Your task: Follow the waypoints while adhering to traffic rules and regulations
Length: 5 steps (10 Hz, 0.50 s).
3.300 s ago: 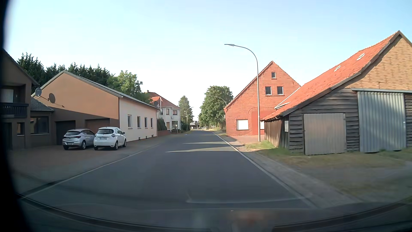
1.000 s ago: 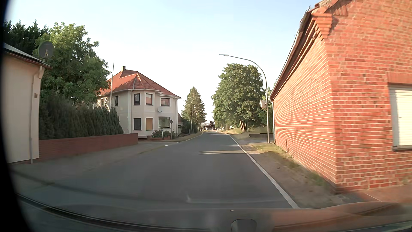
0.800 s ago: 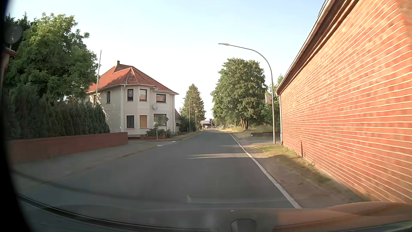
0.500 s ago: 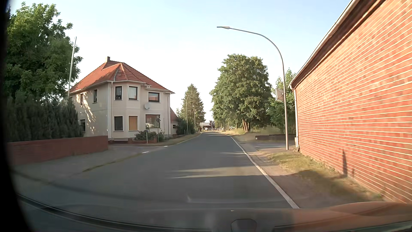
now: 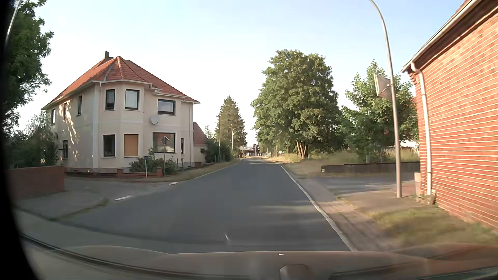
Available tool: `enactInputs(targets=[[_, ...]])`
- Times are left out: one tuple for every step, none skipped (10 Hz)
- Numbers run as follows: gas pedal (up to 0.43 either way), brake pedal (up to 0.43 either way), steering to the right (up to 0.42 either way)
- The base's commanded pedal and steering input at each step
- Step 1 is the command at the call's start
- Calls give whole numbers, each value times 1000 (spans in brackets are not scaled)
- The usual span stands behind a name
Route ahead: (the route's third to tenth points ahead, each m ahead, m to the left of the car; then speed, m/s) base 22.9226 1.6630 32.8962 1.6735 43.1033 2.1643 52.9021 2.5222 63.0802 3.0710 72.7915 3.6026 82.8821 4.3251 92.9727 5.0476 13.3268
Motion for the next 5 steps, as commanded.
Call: enactInputs(targets=[[138,6,2],[138,6,1],[138,6,1],[138,6,1],[138,6,-7]])
